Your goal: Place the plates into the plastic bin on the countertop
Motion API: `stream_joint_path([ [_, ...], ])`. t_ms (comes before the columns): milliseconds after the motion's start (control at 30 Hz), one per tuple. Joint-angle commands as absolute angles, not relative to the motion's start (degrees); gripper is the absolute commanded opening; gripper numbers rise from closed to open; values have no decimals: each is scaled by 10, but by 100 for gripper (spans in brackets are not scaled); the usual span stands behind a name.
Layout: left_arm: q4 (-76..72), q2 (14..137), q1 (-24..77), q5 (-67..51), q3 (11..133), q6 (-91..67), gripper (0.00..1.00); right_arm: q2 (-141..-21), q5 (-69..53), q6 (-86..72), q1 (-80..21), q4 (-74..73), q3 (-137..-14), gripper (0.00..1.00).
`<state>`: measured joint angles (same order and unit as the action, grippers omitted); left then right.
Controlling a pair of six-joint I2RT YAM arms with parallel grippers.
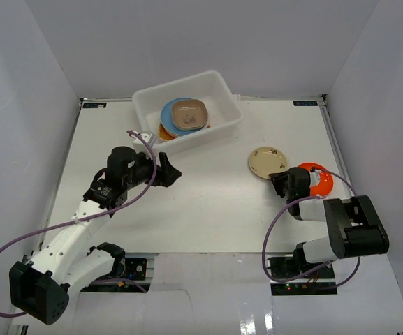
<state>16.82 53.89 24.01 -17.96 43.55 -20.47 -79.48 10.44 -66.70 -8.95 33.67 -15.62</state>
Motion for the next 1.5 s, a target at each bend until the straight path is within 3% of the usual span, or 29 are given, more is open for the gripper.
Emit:
stream_joint_path([
  [0,177,524,244,-138,454,-188,86,-828,135,-681,-84,346,-177,34],
  [200,192,523,244,-71,459,-191,86,-767,136,-660,-83,326,-193,11],
  [400,196,518,244,-34,459,-199,86,-573,178,-551,-86,228,-224,8],
  [533,203,516,244,-9,461,-207,85,-525,129,-479,-112,214,-283,8],
  [667,209,514,242,49,465,-215,84,-636,20,-398,-166,190,-468,8],
  [800,210,507,236,69,458,-221,84,-834,-53,-350,-242,138,-660,8],
  [1033,209,507,231,71,454,-221,84,-1087,-55,-326,-299,49,-955,8],
  [1233,207,512,229,60,454,-222,84,-1191,-60,-333,-301,10,-1065,8],
  [1467,203,517,229,53,452,-227,84,-1236,-31,-335,-303,4,-1077,9],
])
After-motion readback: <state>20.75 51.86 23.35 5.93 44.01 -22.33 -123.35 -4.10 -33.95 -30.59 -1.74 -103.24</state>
